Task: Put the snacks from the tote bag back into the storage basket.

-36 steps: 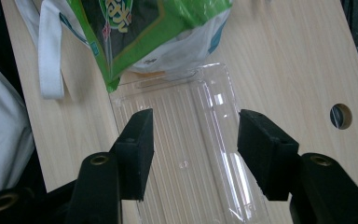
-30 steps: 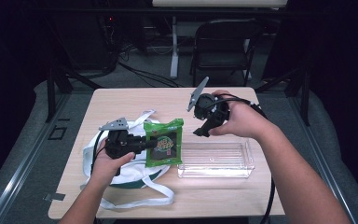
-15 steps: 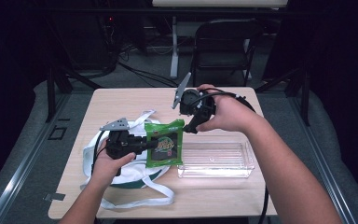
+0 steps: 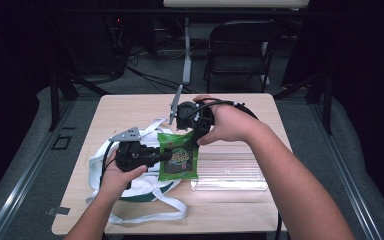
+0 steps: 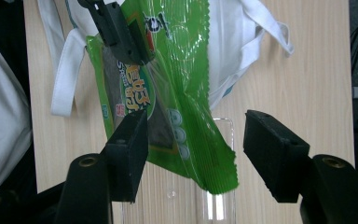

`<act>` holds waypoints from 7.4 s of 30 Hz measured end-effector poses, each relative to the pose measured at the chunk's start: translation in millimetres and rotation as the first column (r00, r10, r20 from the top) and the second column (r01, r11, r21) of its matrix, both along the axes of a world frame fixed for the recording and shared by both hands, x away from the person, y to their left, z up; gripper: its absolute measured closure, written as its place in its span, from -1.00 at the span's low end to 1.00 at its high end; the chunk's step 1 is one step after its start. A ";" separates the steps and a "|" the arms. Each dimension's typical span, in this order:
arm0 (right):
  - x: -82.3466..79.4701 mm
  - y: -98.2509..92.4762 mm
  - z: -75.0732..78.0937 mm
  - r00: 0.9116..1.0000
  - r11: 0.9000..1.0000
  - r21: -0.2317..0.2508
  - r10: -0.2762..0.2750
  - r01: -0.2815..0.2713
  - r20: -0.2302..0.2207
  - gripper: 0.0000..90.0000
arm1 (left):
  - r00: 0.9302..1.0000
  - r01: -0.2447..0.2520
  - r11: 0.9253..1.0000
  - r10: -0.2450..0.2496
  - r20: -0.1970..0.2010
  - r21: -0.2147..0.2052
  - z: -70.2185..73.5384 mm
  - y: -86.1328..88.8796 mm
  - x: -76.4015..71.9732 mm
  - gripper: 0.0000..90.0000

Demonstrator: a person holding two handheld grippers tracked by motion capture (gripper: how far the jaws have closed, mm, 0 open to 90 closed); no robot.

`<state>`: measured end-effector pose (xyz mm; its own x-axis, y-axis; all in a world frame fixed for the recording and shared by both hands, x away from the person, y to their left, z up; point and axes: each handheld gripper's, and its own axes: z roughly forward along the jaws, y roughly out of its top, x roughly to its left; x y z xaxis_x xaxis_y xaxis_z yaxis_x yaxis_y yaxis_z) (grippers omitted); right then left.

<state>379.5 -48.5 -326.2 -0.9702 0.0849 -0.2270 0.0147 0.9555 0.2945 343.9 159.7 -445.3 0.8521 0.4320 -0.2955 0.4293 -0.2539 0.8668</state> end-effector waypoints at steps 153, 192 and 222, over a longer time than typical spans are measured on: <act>20.4 -65.0 -23.3 0.992 0.980 -0.179 -0.102 0.086 -0.078 0.66 | 0.998 -0.016 0.999 0.014 -0.060 -0.037 -13.9 4.2 11.2 0.23; 41.3 -52.2 -81.9 1.000 0.978 -0.208 -0.027 0.028 0.008 0.66 | 0.997 -0.043 0.998 0.040 -0.069 -0.045 -16.3 12.5 15.8 0.24; 71.9 -42.6 -122.3 1.000 0.973 -0.230 0.005 -0.007 -0.010 0.65 | 0.990 -0.125 0.991 0.121 -0.071 -0.045 -18.3 38.2 6.4 0.24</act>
